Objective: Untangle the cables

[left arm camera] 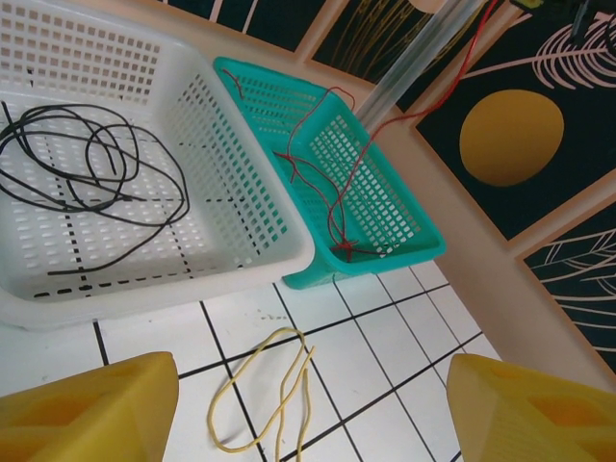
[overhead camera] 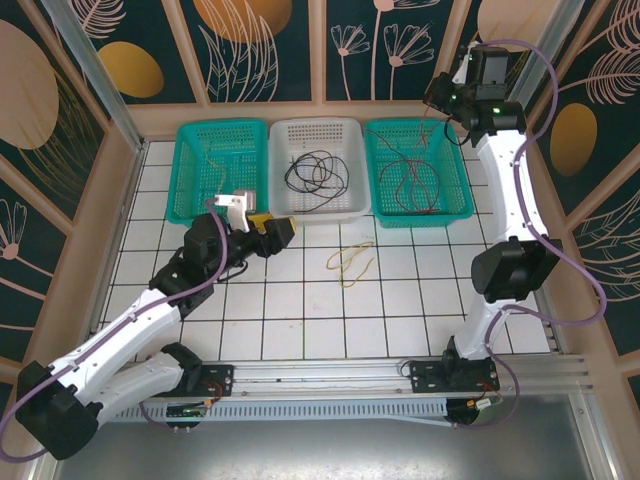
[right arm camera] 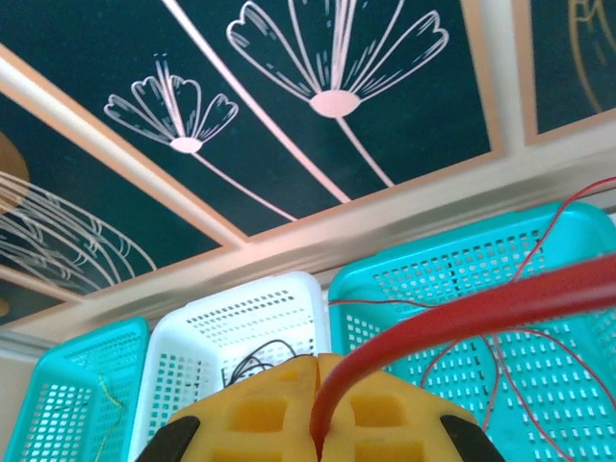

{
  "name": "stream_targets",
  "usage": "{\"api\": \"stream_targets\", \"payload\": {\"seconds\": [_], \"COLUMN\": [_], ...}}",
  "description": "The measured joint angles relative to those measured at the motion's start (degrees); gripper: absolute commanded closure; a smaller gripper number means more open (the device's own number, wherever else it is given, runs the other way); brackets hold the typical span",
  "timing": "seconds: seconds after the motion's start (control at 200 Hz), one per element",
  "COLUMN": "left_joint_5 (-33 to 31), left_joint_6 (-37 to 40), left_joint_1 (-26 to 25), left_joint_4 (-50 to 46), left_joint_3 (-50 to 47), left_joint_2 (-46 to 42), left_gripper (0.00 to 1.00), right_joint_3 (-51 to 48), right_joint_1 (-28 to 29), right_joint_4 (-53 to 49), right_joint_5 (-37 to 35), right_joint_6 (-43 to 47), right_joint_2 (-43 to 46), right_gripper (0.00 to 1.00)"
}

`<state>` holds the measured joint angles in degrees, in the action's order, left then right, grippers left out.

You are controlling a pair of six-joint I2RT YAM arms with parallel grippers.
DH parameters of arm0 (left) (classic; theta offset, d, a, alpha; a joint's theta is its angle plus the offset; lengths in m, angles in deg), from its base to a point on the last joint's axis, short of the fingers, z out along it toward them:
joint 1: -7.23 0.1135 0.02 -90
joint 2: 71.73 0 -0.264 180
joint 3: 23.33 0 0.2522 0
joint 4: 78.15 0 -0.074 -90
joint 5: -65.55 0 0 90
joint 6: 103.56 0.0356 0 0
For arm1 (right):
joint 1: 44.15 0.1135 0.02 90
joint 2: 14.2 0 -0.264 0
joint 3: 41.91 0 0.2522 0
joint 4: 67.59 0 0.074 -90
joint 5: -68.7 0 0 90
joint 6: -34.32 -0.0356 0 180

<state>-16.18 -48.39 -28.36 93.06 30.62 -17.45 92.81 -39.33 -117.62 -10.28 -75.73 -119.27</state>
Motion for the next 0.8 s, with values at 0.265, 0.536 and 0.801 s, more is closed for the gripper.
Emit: {"api": "stream_targets", "payload": {"seconds": [0.265,0.536,0.801], "left_joint_5": [-1.33,-2.21,-4.94], "left_joint_6": [-0.20,-0.42,-1.55], "left_joint_1": [0.00,0.00,0.00], "left_joint_4": [-0.02,-0.22,-1.49], "left_joint_3": [-0.04,-0.04,-0.04], "left_joint_2": [1.60,1.92,1.97], "left_gripper": [0.25,0.20,0.14], "right_joint_3": [0.02,7.58,14.64], "right_joint_1": [-0.13,-2.51,-3.89], "right_joint_4": [0.55,-0.07,-2.95], "right_joint_5": [4.09,5.09,2.32], "right_joint_6": [-0.24,-1.70,-1.46], "right_joint_2": [-0.17,-10.64,-16.57], "right_gripper": [0.98,0.60,0.39]}}
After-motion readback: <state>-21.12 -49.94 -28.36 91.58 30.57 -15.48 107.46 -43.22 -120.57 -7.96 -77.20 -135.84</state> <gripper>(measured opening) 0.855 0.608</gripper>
